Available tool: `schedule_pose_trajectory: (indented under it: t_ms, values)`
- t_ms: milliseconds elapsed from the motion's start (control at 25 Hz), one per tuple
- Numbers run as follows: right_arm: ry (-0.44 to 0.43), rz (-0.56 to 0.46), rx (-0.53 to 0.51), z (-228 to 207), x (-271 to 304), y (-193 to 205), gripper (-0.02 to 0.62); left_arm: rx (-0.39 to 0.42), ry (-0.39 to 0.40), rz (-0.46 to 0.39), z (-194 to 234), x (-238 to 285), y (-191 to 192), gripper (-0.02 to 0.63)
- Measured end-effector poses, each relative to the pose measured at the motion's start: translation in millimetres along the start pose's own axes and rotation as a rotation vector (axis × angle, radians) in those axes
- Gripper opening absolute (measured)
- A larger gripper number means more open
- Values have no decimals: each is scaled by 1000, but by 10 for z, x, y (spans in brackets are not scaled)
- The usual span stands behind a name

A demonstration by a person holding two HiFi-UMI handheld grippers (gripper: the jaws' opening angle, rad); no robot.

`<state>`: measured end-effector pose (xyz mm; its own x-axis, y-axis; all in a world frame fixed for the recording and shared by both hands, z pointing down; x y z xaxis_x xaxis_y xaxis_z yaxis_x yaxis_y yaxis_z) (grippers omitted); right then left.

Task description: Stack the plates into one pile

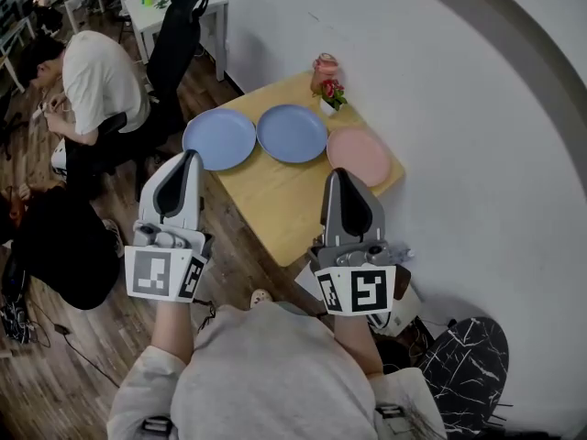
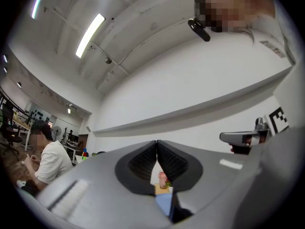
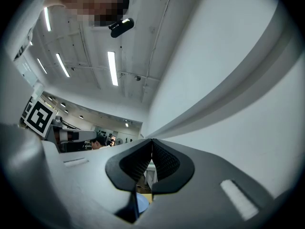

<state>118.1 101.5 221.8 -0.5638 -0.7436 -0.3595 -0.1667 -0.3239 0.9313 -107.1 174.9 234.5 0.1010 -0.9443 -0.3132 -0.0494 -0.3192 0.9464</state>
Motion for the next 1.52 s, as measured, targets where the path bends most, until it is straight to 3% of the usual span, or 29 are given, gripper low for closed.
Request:
schedule_pose_trajectory:
  t_ms: [160,320,480,640,1200,1520]
  values:
    - [-13,6,-12,-77,188,55,5,28,-9,-22,58,101,-17,60]
    - [-74,-51,4,1,301,58,3,47,-49,-14,210,61,2,60]
    - [-111,-24,11,126,437,176,3,51,-76,-2,376,67,70,60]
    - [-96,37,73,152,671,357,3,33,-53,9,504,193,196,60]
    - [-20,157,83,496,1925,947,3,15,22,51,1640,1028,620,60]
    - [33,349,130,663,2454,1595,3,-45,69,118,2172,1450,1083,60]
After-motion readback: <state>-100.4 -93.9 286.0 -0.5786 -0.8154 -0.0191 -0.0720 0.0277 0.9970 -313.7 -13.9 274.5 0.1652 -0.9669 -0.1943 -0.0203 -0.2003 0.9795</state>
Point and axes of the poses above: the fingertips, and each gripper's own axes: x forward along the fingers, z to its left, y out of its underside, the point moved 4 cm from there along -x, backward along the fingers, and after that the axes turned 8 degrees about y, right-handed, at the moved point
